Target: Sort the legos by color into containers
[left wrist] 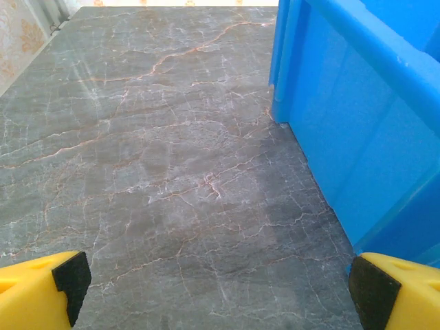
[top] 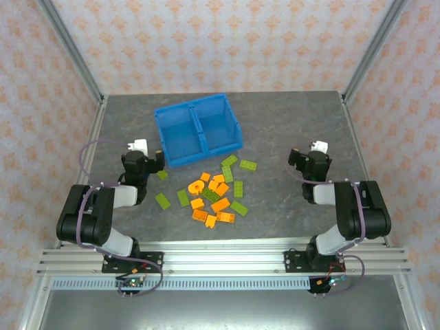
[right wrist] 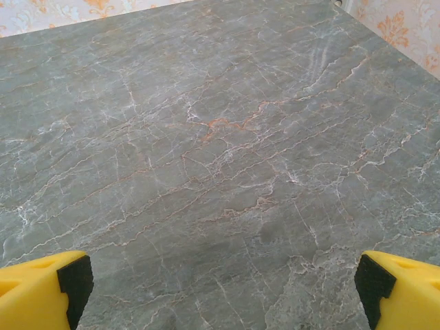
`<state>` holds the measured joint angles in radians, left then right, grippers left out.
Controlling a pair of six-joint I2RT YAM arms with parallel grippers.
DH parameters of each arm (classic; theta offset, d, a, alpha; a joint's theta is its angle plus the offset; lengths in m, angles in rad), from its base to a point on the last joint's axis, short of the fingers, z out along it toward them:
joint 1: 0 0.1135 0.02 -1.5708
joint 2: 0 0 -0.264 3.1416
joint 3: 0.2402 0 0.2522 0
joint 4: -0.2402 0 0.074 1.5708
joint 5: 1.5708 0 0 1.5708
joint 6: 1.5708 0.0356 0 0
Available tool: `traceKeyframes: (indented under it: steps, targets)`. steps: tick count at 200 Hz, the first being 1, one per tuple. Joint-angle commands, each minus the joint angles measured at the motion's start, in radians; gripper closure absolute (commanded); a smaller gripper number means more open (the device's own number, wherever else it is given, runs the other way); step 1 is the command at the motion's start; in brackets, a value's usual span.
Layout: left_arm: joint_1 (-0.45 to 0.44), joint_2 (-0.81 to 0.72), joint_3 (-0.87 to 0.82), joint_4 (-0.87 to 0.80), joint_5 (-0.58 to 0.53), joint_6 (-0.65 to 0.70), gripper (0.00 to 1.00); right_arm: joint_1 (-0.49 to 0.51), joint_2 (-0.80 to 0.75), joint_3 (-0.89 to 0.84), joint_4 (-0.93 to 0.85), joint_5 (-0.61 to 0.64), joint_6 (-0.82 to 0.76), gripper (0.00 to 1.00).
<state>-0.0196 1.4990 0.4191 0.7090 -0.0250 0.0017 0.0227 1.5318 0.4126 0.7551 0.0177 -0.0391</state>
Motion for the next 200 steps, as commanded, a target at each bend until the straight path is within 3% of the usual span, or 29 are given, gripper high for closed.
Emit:
traceKeyframes:
  steps: [1,96,101,110,120,143,170,200]
  targets:
    - [-0.006,-0.002,0.008,0.033,-0.001,0.015,0.00,-0.001,-0.014,0.015,0.001,-0.008,-0.011,0.01]
    - [-0.006,-0.002,0.007,0.033,-0.001,0.015,0.00,-0.002,-0.020,0.021,-0.003,-0.004,-0.009,0.01]
    - [-0.006,-0.002,0.007,0.033,-0.001,0.014,0.00,-0.001,-0.046,0.044,-0.047,-0.004,-0.012,0.01]
    - [-0.006,-0.001,0.007,0.033,-0.001,0.014,0.00,0.008,-0.119,0.116,-0.281,0.044,0.012,0.01]
    - [-0.006,-0.002,0.007,0.034,-0.003,0.015,0.00,0.011,-0.187,0.199,-0.480,0.120,0.111,0.01]
    - [-0.008,-0.004,0.008,0.033,-0.004,0.018,0.00,0.017,-0.301,0.309,-0.765,0.092,0.291,0.01]
    - [-0.036,-0.081,0.071,-0.152,-0.030,0.034,0.00,0.051,-0.368,0.428,-1.076,-0.048,0.404,0.01]
    - [-0.124,-0.275,0.144,-0.476,-0.201,-0.052,0.00,0.149,-0.393,0.504,-1.300,-0.154,0.372,0.01]
